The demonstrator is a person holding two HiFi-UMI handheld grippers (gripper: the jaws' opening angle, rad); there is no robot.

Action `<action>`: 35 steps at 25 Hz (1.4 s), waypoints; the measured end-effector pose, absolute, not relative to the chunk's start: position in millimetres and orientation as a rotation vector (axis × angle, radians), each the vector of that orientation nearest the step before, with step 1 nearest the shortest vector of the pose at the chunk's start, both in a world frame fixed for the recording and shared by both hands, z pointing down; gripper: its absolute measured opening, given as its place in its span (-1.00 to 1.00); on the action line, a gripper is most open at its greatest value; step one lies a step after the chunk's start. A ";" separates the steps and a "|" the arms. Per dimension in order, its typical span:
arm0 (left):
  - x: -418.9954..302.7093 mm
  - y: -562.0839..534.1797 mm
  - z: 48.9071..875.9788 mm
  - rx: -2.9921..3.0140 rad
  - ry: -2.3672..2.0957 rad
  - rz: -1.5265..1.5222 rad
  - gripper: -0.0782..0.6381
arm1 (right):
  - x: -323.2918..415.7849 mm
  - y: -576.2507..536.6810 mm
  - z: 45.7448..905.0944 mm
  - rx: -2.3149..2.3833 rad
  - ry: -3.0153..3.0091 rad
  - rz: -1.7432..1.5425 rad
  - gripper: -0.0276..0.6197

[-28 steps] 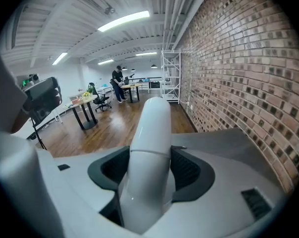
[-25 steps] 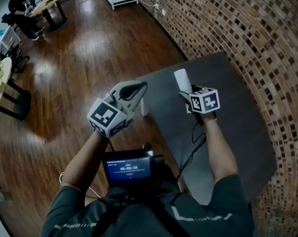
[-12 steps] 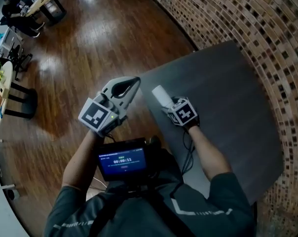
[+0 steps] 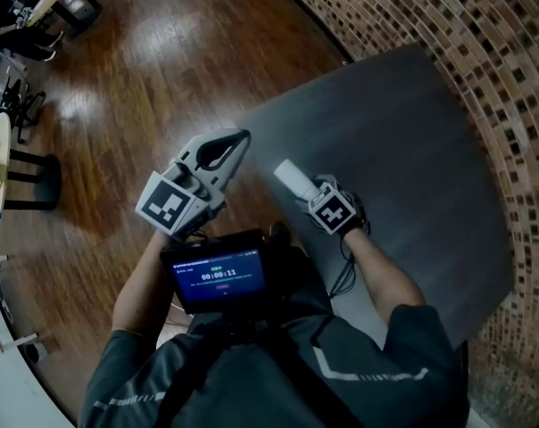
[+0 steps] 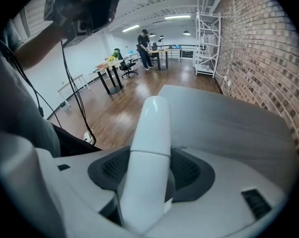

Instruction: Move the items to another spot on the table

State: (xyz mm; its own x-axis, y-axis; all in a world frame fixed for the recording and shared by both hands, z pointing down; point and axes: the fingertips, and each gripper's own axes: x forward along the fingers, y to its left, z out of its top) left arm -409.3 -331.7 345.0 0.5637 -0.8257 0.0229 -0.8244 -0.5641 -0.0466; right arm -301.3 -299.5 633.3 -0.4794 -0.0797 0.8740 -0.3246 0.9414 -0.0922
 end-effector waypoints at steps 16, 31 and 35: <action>-404.6 -341.6 341.3 -2.803 1.380 -0.001 -0.77 | -276.8 -295.6 667.0 0.335 -1.970 0.311 -0.08; -402.1 -341.8 335.5 -2.821 1.344 -0.029 -0.77 | -274.7 -295.9 653.7 0.385 -1.992 0.323 0.12; -393.2 -345.3 330.5 -2.827 1.303 -0.028 -0.77 | -259.7 -306.8 624.4 0.514 -2.059 0.328 0.12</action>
